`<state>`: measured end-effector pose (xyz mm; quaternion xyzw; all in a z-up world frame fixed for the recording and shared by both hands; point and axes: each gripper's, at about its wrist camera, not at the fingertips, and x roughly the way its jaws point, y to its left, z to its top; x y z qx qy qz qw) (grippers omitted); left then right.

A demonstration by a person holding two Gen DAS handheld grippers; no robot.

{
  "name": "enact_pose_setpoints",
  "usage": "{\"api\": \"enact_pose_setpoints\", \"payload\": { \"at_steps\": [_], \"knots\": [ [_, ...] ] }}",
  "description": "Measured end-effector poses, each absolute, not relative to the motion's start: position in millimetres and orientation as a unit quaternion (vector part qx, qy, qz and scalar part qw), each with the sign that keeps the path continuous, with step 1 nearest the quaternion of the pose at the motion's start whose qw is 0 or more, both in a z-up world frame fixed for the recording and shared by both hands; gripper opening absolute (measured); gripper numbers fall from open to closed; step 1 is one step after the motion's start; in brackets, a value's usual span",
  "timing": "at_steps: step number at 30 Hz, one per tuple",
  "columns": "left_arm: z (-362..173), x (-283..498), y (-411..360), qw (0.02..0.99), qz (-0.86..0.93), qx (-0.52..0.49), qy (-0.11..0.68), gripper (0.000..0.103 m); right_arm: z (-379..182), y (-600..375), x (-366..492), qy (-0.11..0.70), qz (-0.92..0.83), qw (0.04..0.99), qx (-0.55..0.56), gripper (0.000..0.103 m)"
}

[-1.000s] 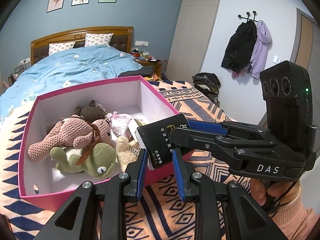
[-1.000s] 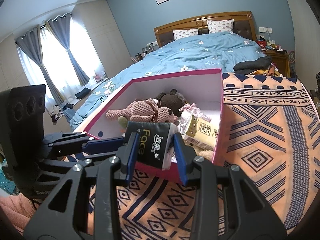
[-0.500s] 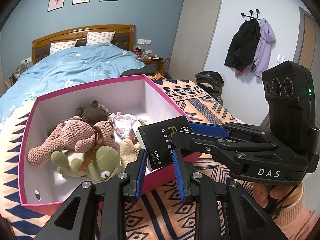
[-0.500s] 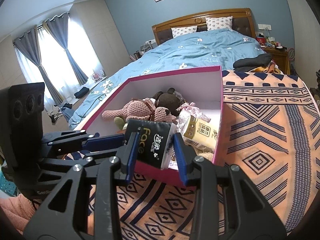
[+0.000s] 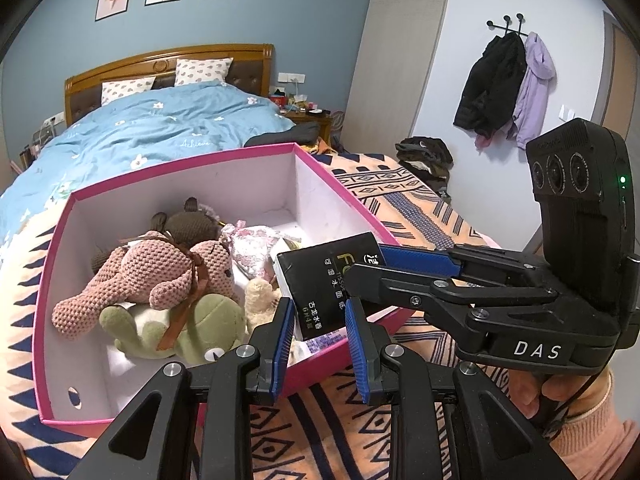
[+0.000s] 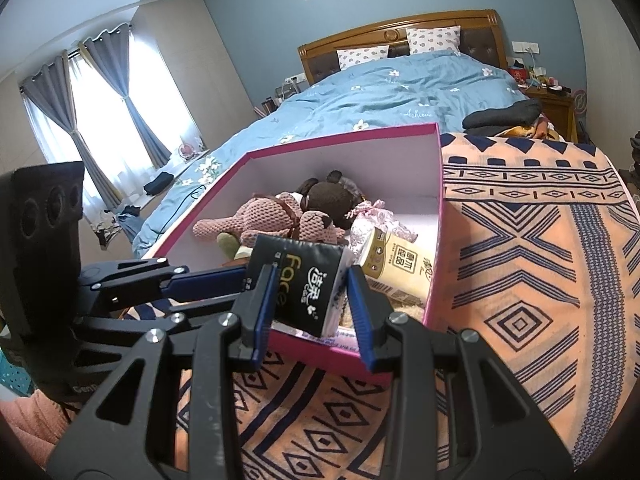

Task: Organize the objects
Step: 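Carry the black 'Face' pack over the pink box's rim, then lower the black 'Face' pack into the box and open the right gripper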

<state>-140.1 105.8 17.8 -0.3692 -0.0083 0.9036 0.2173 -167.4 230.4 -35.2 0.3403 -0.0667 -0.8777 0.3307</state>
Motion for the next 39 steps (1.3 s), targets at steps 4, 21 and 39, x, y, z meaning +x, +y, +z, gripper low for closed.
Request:
{"api": "enact_pose_setpoints", "payload": {
  "at_steps": [4, 21, 39],
  "knots": [
    [15, -143, 104, 0.216, 0.902, -0.375, -0.011, 0.025, -38, 229, -170, -0.065, -0.877, 0.33, 0.344, 0.039],
    [9, -149, 103, 0.216, 0.897, -0.386, -0.018, 0.025, -45, 226, -176, -0.064, -0.875, 0.324, 0.353, 0.039],
    [-2, -168, 94, 0.227, 0.882, -0.412, -0.039, 0.028, -49, 221, -184, -0.06, -0.876, 0.309, 0.365, 0.039]
  ]
}}
